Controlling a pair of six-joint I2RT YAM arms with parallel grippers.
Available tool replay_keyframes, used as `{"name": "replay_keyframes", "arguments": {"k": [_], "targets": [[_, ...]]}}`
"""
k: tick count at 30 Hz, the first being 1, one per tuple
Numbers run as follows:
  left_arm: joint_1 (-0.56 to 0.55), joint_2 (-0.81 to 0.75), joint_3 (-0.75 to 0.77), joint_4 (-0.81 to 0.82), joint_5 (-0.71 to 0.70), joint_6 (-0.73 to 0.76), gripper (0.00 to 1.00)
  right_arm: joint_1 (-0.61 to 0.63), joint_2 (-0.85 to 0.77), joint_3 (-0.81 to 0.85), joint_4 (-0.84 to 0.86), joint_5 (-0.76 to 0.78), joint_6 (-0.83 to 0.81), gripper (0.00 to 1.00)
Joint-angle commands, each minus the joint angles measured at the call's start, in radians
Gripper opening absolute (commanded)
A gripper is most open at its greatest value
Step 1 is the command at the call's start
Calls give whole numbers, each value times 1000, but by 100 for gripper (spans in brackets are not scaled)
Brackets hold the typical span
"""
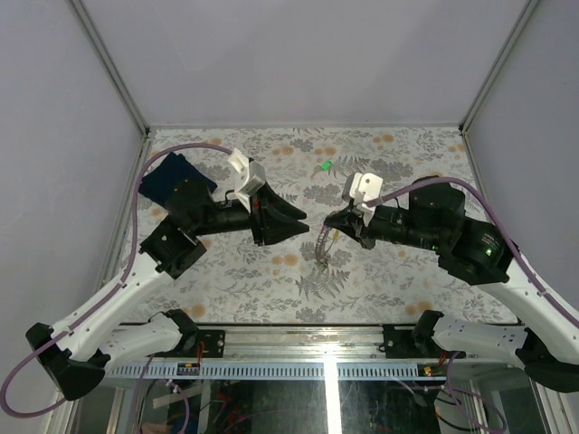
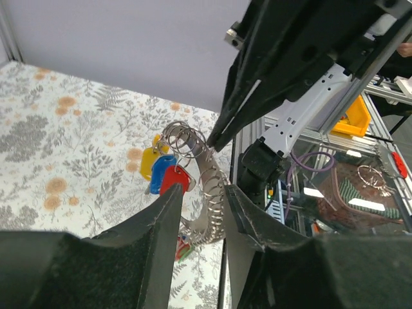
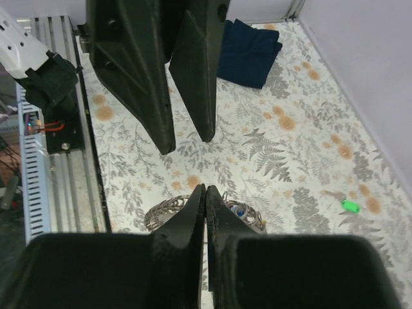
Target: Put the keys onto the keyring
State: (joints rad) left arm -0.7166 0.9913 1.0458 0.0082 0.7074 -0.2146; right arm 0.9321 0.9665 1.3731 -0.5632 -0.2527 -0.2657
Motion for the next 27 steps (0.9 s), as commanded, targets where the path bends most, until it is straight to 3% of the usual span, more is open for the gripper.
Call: {"name": "replay_keyframes", "arguments": {"k": [1, 12, 27], "targets": [[6, -42, -57, 229, 47, 38, 34, 8, -1, 37, 129, -21, 139, 0], [5, -64, -106, 415, 95, -9, 34, 8, -31, -39, 299, -101, 173, 0], [5, -16, -82, 421, 139, -34, 34, 9, -55, -74, 386, -130, 174, 0]]}}
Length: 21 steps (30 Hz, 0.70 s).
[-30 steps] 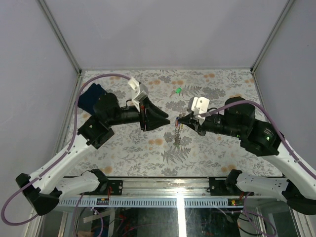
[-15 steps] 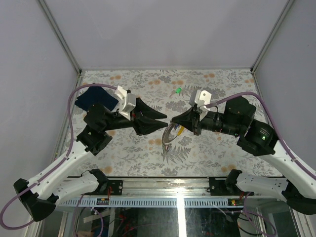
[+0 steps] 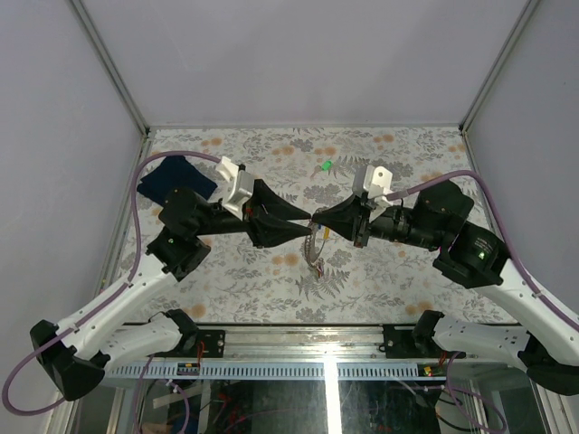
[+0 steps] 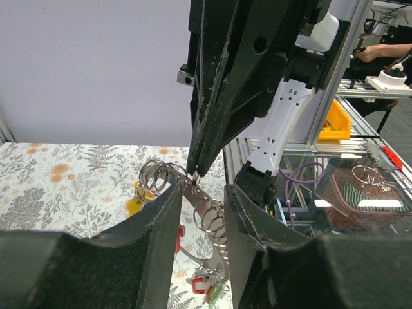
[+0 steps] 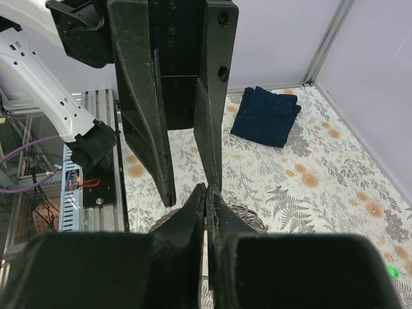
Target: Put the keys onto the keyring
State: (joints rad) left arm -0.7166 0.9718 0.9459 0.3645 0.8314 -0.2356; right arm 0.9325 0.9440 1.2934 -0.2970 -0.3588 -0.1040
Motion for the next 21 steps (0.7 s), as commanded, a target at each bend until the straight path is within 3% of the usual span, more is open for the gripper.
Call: {"name": "replay_keyframes", "arguments": {"k": [1, 15, 21], "targets": [[5, 8, 21, 65, 15, -13, 34, 8, -33, 6, 120, -28, 12, 0], [-4, 32, 53, 70, 25, -16, 29, 8, -24, -2, 124, -44, 9, 0], [-5, 33, 53, 69, 23, -16, 19, 8, -19, -1, 122, -51, 9, 0]]}}
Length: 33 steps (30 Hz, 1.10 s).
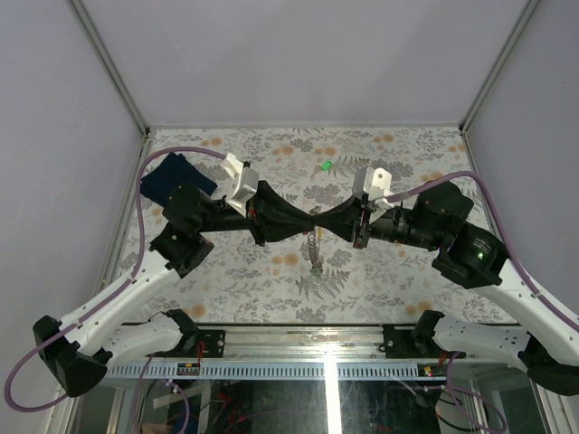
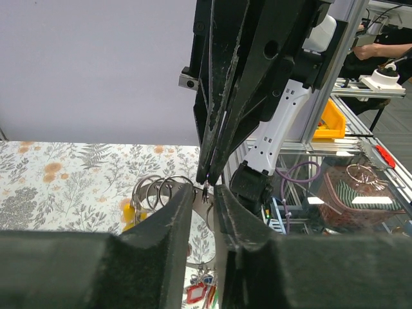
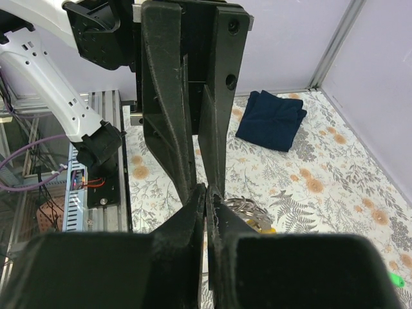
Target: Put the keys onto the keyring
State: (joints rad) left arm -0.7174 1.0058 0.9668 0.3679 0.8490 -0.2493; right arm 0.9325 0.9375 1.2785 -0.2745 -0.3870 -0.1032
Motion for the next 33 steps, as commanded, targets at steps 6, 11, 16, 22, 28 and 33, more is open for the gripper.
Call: {"name": "replay_keyframes", "arguments": {"k": [6, 11, 16, 22, 28, 33], "targets": [[-4, -2, 42, 39, 19, 14, 0, 8, -22, 10, 117, -38, 6, 0], [-4, -24, 62, -47, 23, 76, 0, 9, -72, -27, 152, -41, -34, 27], [-4, -23, 140, -276, 23, 217, 0, 8, -103, -37, 84, -22, -102, 34], [-4, 36, 328, -680, -14, 431, 0, 9, -102, -23, -33, 64, -146, 36], [-5, 121, 521, -1106, -182, 619, 0, 8, -147, -110, -41, 164, -122, 37], [-30, 199, 599, -1312, -345, 681, 0, 9, -195, -207, 11, 180, -89, 37]]}}
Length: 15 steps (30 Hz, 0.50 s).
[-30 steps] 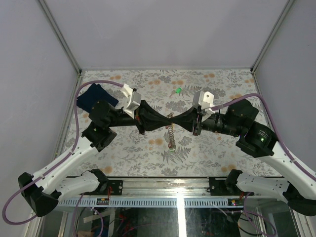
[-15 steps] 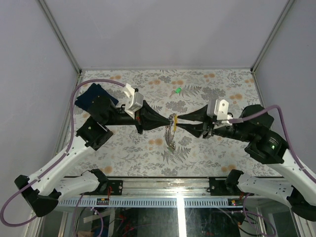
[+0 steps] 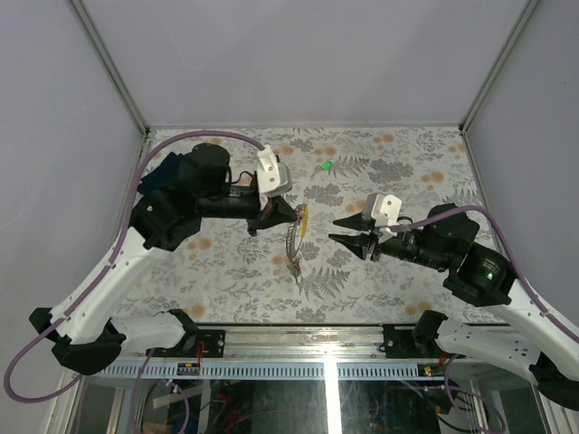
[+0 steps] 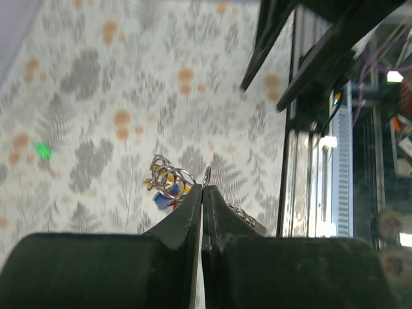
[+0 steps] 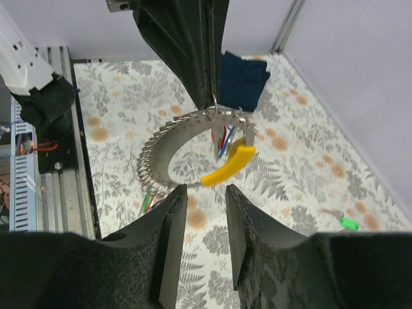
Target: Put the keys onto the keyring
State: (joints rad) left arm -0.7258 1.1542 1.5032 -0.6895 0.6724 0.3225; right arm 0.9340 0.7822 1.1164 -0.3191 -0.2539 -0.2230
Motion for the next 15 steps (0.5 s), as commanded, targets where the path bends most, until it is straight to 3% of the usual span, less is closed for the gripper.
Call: {"name": "replay_keyframes", "arguments": {"k": [1, 8, 15], "targets": [[-34, 68, 72, -286, -203, 111, 0, 7, -43, -59, 63, 46, 35, 37], [-160, 224, 178, -506, -471, 96, 0, 6, -48, -177, 139, -32, 27, 41], [-227, 295, 271, -589, -542, 101, 0, 8, -56, -419, 483, -141, 45, 44]]}}
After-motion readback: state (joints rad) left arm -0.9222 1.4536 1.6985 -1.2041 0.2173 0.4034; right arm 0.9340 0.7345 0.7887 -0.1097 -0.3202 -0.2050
